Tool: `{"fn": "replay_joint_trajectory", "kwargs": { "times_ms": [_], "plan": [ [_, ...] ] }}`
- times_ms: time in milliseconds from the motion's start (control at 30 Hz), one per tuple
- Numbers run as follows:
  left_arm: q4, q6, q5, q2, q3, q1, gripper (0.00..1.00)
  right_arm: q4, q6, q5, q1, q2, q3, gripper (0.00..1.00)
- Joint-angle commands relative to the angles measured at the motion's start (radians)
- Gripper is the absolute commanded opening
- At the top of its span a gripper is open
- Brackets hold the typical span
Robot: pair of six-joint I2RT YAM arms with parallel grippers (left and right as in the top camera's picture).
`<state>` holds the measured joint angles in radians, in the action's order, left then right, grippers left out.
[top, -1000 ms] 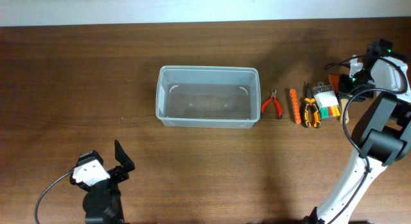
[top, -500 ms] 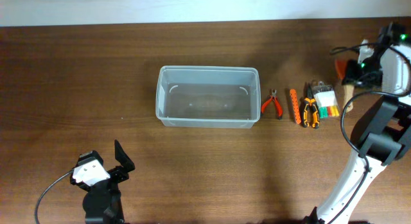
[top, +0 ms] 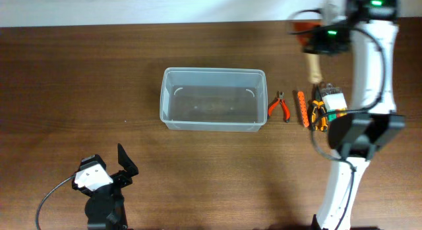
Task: Pack container
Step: 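Carry the scraper over the container and release it inside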
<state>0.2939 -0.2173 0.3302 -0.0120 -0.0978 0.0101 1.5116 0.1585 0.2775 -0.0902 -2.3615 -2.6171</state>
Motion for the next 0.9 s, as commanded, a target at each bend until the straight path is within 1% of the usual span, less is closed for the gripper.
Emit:
{"fn": "replay_joint_trajectory", "kwargs": {
  "times_ms": [0,133,233,300,433,500,667,733,867],
  "plan": [
    [-0.002,0.009,0.007,0.007,0.005,0.004,0.99,-0.010,0.069,0.036,0.172,0.051,-0.039,0.04],
    [-0.002,0.009,0.007,0.007,0.005,0.004,0.99,-0.025,0.213,0.023,0.314,0.047,-0.035,0.04],
    [-0.002,0.009,0.007,0.007,0.005,0.004,0.99,-0.043,0.382,-0.038,0.424,0.047,-0.009,0.04],
    [-0.002,0.009,0.007,0.007,0.005,0.004,0.99,-0.050,0.486,-0.071,0.473,0.045,0.023,0.04],
    [-0.002,0.009,0.007,0.007,0.005,0.004,0.99,-0.072,0.659,-0.080,0.523,0.030,0.101,0.04],
    [-0.002,0.009,0.007,0.007,0.005,0.004,0.99,-0.113,0.727,-0.080,0.529,0.015,0.161,0.04],
    [-0.002,0.009,0.007,0.007,0.005,0.004,0.99,-0.253,0.808,-0.099,0.507,-0.002,0.345,0.04],
    [-0.002,0.009,0.007,0.007,0.005,0.004,0.99,-0.286,0.835,-0.098,0.501,-0.002,0.392,0.04],
    [-0.002,0.009,0.007,0.007,0.005,0.004,0.99,-0.351,0.837,-0.098,0.497,-0.002,0.457,0.04]
  ]
}}
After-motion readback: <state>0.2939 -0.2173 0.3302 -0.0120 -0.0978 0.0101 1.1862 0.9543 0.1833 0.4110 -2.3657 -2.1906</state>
